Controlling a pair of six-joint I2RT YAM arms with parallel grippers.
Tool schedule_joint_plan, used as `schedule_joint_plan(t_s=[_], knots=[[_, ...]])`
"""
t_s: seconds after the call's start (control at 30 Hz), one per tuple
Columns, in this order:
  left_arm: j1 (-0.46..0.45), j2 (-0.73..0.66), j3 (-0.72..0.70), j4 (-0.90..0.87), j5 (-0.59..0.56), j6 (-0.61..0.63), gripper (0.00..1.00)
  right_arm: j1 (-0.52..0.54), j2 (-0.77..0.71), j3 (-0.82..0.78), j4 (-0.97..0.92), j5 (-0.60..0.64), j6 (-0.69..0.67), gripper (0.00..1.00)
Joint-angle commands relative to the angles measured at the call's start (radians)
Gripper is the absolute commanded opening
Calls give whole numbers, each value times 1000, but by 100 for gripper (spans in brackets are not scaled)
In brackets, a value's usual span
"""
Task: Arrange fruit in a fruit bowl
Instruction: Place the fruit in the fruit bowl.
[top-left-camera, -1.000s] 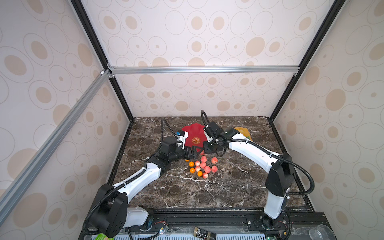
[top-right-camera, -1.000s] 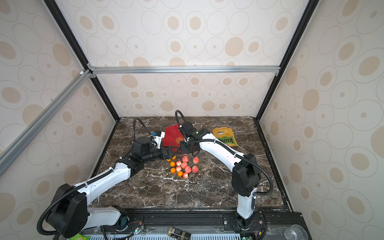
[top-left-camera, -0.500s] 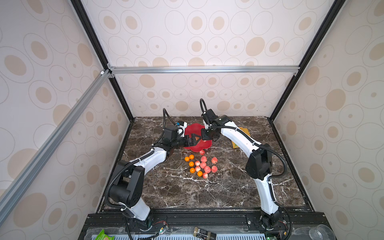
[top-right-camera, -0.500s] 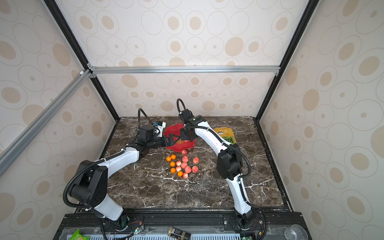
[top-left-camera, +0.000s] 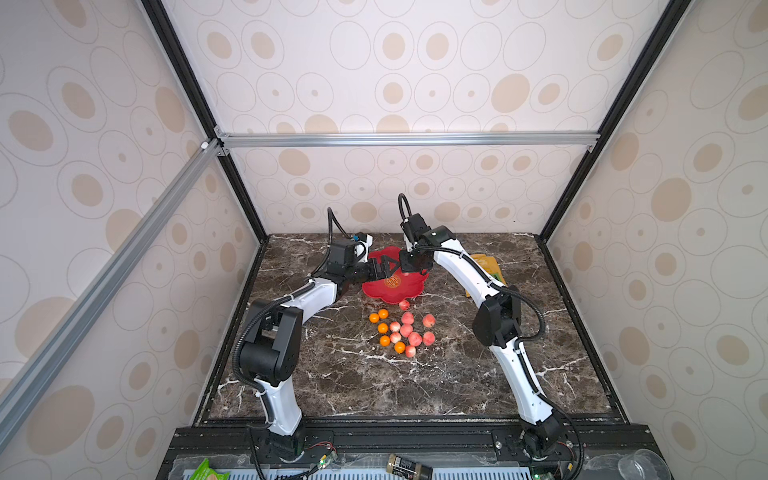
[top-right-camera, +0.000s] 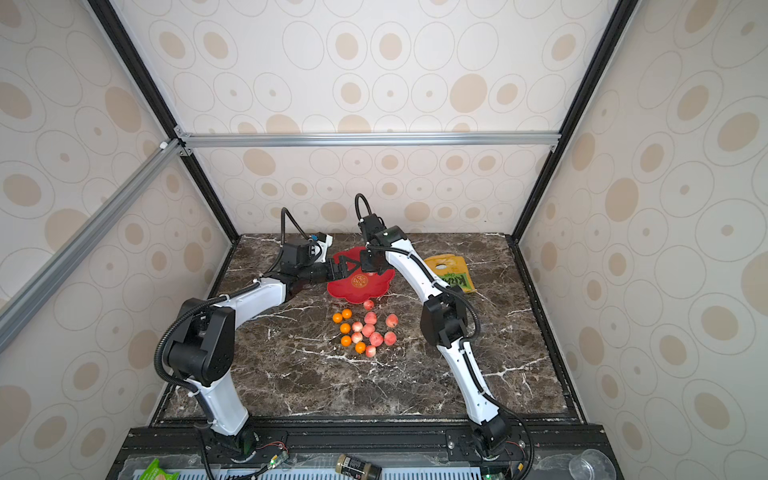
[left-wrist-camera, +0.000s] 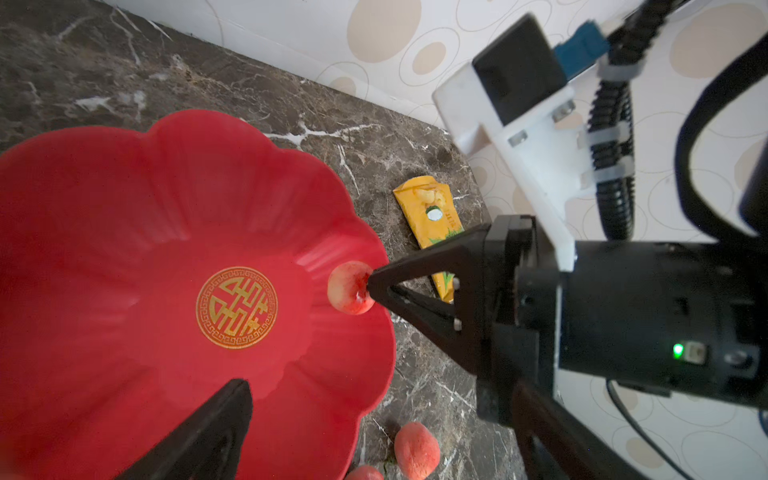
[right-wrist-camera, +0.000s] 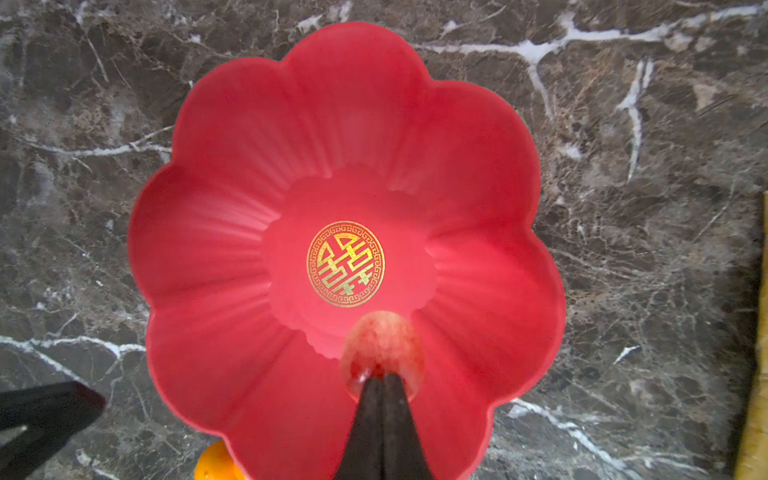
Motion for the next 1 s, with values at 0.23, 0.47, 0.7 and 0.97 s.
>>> schedule_joint_plan(t_s=[0.23,0.47,0.7,0.97], knots=[[35,29,49,-52,-21,51,98,-5,83,39,30,-5,-16,0],[36,48,56,-64,-17,54,98,-12,125,72,36,29,-13,0],[36,63,72,-89,-23,62,98,-17,162,107,43,26,-10,0],[37,69,74,-92,-15,64,98,-21,186,133,54,39,-13,0]])
